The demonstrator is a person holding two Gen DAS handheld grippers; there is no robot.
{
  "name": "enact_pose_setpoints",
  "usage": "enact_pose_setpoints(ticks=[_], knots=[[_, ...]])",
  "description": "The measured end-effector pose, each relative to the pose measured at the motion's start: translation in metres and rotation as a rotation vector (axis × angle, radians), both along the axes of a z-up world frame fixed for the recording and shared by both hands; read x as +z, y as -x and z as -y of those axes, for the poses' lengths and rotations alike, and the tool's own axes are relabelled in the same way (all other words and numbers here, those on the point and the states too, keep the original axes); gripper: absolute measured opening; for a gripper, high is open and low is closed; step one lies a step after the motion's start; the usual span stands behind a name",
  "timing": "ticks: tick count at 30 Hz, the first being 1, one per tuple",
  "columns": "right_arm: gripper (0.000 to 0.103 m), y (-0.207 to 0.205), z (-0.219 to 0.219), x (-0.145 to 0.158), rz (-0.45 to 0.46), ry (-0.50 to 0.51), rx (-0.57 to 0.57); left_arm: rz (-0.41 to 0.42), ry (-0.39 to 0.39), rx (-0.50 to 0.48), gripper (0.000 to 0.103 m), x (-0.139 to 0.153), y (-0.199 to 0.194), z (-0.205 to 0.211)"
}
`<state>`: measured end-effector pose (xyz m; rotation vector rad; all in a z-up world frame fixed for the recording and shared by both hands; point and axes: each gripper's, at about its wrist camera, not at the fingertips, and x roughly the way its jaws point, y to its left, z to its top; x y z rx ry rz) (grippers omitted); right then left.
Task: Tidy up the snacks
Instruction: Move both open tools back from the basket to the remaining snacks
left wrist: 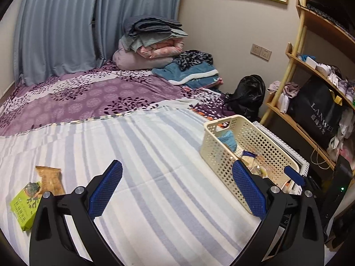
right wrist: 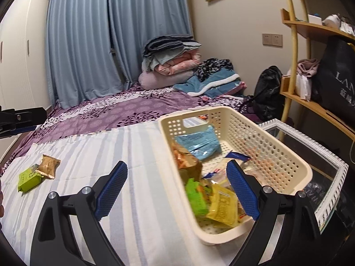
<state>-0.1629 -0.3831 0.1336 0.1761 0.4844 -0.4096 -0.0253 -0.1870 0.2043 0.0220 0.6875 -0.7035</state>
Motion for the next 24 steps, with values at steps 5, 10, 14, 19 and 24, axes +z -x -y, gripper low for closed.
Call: enact_pose_setpoints(ticks=[5, 10, 14, 19, 24], knots=[[0.09, -0.011, -0.018, 0.003, -0.005, 0.0, 0.05, 0.005, -0.008, 0.058, 0.1, -0.002, -0.004, -0.031], [0.09, -0.02, -0.034, 0.003, -0.011, -0.018, 0.095, -0.017, -0.001, 0.119, 0.1, -0.01, -0.009, -0.064], [0.09, -0.031, -0.049, 0.001, -0.032, -0.024, 0.142, -0.026, -0.003, 0.173, 0.1, -0.016, -0.014, -0.091], [0.09, -0.044, -0.069, -0.001, -0.053, -0.035, 0.197, -0.054, -0.02, 0.259, 0.1, -0.027, -0.024, -0.131], [0.09, -0.056, -0.093, -0.008, -0.092, -0.05, 0.269, -0.072, -0.055, 0.338, 0.1, -0.044, -0.038, -0.179]])
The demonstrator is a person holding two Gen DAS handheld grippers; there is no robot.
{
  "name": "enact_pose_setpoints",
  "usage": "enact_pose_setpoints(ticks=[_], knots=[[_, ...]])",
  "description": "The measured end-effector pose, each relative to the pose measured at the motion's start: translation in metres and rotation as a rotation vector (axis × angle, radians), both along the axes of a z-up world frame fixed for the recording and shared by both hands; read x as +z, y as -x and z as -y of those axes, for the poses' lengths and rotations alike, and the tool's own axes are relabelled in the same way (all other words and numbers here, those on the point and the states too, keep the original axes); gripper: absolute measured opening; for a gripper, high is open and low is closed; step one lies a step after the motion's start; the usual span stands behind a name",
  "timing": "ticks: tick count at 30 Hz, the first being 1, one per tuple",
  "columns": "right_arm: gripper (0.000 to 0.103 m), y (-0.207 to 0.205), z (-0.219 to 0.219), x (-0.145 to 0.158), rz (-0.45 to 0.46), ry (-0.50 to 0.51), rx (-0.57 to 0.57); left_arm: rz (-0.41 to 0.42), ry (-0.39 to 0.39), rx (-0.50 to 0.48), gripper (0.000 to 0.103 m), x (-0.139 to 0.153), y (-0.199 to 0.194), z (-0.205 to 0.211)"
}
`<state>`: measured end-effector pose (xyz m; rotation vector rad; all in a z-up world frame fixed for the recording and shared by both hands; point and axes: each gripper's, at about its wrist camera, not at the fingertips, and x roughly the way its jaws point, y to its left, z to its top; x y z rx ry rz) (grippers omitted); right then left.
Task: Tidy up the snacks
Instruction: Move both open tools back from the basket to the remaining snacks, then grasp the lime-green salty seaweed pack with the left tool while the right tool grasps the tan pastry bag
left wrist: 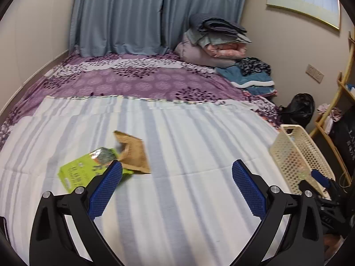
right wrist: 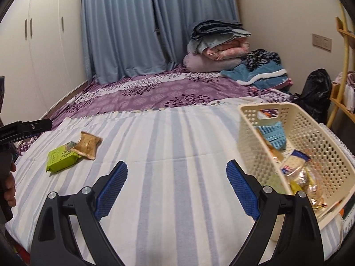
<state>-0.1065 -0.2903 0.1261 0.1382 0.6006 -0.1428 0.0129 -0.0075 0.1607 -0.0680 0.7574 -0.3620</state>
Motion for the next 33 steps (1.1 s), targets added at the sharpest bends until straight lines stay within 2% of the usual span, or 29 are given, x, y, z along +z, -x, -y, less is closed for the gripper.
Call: enact_pose_setpoints(ticks=[4, 11, 18, 24, 30, 33], knots=[[0.09, -0.009, -0.018, -0.006, -0.032, -0.005, 0.047, -0.026, -0.035, 0.063, 0.1, -0.017, -0.019, -0.039], [0.09, -0.02, -0.041, -0.01, -0.071, 0.013, 0.102, -0.109, -0.029, 0.124, 0.1, -0.054, -0.063, -0.097], [0.09, -0.027, -0.056, -0.012, -0.096, 0.036, 0.131, -0.149, -0.061, 0.07, 0.1, -0.088, -0.107, -0.113], [0.09, -0.032, -0.064, -0.017, -0.128, 0.057, 0.147, -0.209, -0.024, 0.015, 0.1, -0.111, -0.136, -0.121], [0.09, -0.039, -0.071, -0.025, -0.157, 0.039, 0.164, -0.257, -0.063, -0.061, 0.1, -0.129, -0.136, -0.114], [0.09, -0.042, -0.075, -0.029, -0.168, 0.036, 0.171, -0.241, -0.1, -0.086, 0.1, -0.131, -0.122, -0.109]])
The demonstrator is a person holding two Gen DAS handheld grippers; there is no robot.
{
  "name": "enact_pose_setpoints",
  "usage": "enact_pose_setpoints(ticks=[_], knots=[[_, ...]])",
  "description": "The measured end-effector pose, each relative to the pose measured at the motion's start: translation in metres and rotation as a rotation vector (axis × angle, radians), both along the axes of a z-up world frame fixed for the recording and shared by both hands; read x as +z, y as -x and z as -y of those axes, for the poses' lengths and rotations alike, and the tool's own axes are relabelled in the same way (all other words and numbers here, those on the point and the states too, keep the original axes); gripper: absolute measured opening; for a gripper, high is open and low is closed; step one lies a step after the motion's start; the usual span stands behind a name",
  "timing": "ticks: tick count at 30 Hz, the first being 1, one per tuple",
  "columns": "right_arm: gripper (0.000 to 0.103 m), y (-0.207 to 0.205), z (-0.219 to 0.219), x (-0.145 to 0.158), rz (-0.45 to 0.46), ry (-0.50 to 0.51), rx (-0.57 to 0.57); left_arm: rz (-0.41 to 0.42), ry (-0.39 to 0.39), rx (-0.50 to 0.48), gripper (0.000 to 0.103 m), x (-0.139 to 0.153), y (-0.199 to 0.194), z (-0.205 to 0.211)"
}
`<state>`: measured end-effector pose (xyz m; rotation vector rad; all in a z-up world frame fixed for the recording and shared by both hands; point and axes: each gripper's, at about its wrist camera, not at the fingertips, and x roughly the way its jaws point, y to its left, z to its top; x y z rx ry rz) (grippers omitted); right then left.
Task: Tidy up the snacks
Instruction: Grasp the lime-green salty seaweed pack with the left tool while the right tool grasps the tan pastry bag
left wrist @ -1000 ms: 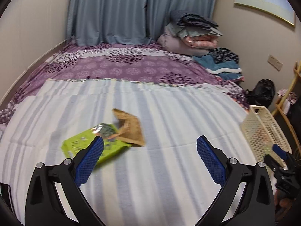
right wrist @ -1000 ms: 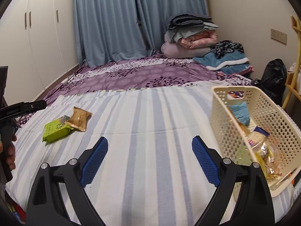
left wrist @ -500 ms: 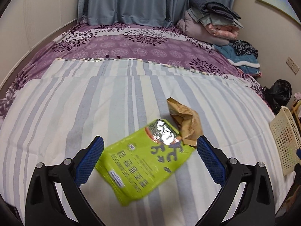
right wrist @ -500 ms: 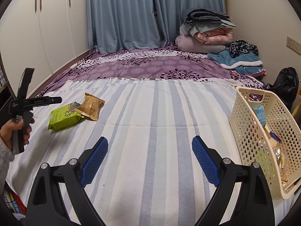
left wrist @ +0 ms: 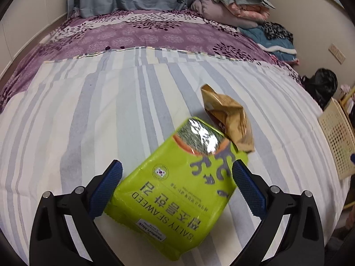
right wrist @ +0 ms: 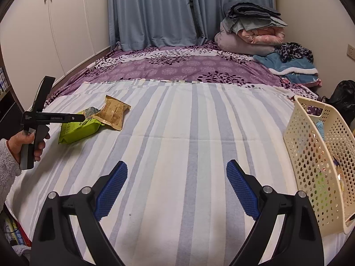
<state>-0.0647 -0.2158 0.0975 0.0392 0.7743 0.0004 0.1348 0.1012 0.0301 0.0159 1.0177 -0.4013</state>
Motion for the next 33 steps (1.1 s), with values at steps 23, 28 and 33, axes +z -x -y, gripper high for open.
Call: enact_pose_setpoints(ticks=[23, 28, 33], knots=[[0.09, -0.066, -0.053, -0.023, -0.069, -0.023, 0.122, 0.029, -0.043, 0.062, 0.089, -0.005, 0.027, 0.008], [0.09, -0.105, -0.076, -0.032, -0.094, -0.048, 0.149, 0.068, 0.009, 0.091, 0.083, 0.014, 0.042, -0.009], [0.09, -0.153, -0.094, -0.042, -0.136, -0.123, 0.164, 0.08, 0.048, 0.116, 0.083, 0.026, 0.055, -0.026]])
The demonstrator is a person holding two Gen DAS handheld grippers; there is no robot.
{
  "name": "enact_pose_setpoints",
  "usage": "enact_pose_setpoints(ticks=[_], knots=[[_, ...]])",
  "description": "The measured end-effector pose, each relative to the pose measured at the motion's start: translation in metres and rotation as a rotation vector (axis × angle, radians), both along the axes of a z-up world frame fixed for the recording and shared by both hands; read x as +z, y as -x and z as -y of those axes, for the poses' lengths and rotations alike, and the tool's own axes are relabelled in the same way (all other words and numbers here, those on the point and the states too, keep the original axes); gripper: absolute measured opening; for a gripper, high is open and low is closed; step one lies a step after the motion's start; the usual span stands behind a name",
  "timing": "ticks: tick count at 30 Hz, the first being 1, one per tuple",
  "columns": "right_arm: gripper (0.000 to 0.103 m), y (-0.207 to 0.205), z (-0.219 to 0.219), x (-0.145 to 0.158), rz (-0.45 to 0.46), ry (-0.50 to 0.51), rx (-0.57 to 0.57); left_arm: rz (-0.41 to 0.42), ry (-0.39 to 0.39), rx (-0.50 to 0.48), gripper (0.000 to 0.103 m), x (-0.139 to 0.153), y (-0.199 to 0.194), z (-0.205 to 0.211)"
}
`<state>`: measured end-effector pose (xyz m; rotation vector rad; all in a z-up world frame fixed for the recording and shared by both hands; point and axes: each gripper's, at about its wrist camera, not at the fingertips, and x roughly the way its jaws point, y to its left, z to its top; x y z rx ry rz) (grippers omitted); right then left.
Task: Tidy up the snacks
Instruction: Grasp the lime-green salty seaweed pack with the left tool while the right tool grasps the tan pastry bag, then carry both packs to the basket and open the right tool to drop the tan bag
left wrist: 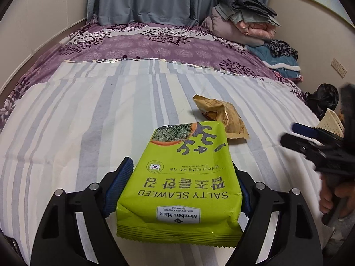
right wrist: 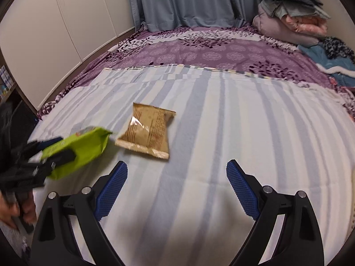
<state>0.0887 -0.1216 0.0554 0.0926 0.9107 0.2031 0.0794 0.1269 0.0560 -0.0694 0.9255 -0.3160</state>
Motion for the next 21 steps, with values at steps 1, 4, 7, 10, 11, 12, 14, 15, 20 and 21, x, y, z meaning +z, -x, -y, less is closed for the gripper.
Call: enact_pose_setpoints(ticks=[1, 4, 7, 10, 11, 12, 14, 15, 20, 21], knots=[[0.09, -0.011, -0.004, -0.003, -0.013, -0.014, 0.0, -0.003, 0.001, 0.0, 0.083, 0.0, 0.002, -0.001], [0.09, -0.041, -0.017, -0.013, -0.058, -0.058, -0.004, -0.004, -0.002, -0.007, 0.083, 0.0, 0.008, -0.002], [0.09, -0.063, -0.029, -0.02, -0.091, -0.099, -0.01, -0.01, 0.001, -0.006, 0.083, -0.003, 0.012, -0.002], [0.09, -0.081, -0.042, -0.028, -0.112, -0.09, -0.007, -0.012, -0.014, 0.001, 0.083, -0.007, 0.013, -0.002], [0.089, -0.085, -0.046, -0.031, -0.119, -0.084, -0.001, -0.016, -0.015, 0.004, 0.083, -0.009, 0.014, -0.002], [0.084, -0.087, -0.049, -0.033, -0.127, -0.074, 0.006, -0.019, -0.011, 0.005, 0.083, -0.012, 0.015, -0.002], [0.079, -0.091, -0.054, -0.039, -0.14, -0.057, 0.016, -0.025, -0.011, 0.005, 0.083, -0.015, 0.016, -0.001], [0.074, -0.093, -0.056, -0.042, -0.146, -0.05, 0.016, -0.027, -0.016, 0.005, 0.084, -0.016, 0.016, -0.001], [0.059, -0.095, -0.056, -0.046, -0.158, -0.049, 0.026, -0.054, -0.013, -0.002, 0.085, -0.022, 0.011, 0.001], [0.058, -0.094, -0.057, -0.045, -0.156, -0.044, 0.029, -0.058, -0.01, -0.003, 0.089, -0.023, 0.011, 0.001]])
